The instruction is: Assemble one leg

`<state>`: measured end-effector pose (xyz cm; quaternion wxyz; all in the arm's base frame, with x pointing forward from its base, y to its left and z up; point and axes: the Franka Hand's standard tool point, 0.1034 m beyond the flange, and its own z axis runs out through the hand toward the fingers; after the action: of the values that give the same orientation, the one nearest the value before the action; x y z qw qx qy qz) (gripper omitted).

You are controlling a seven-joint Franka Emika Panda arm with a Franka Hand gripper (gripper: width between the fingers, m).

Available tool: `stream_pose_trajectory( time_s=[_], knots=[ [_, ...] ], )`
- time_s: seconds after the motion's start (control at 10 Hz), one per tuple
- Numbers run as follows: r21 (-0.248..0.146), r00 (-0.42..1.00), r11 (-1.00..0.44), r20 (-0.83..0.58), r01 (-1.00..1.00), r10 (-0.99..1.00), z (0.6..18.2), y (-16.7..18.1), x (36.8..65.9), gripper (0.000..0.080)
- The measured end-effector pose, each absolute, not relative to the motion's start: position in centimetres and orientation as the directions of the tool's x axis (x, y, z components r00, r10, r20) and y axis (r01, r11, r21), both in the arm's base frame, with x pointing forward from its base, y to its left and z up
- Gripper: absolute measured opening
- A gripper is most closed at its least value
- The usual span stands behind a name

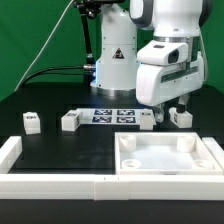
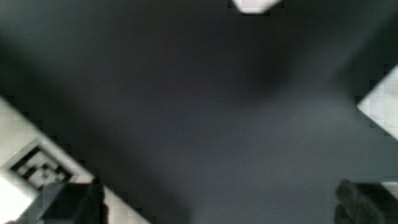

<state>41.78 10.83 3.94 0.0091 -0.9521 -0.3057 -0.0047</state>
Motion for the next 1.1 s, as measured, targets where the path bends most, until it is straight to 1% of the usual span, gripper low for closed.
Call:
stream_pose_trajectory(
  time_s=[0.1,0.3,0.7,0.8,1.0,1.1],
  knots=[
    [-0.023,0.878,-0.877,0.012,0.480,0.479,3.9,11.5,41.4,0.0649],
    [-0.030,0.924,-0.924,0.004,0.382,0.382,3.6,12.8,40.5,0.0649],
    [-0.041,0.902,-0.902,-0.017,0.430,0.431,3.0,14.8,37.5,0.0649],
    [-0.043,0.901,-0.900,-0.025,0.433,0.434,2.9,14.7,37.0,0.0649],
    [-0.043,0.899,-0.899,-0.032,0.435,0.436,2.8,14.6,36.8,0.0649],
    [-0.043,0.897,-0.899,-0.066,0.436,0.438,2.8,14.6,36.7,0.0649]
  ],
)
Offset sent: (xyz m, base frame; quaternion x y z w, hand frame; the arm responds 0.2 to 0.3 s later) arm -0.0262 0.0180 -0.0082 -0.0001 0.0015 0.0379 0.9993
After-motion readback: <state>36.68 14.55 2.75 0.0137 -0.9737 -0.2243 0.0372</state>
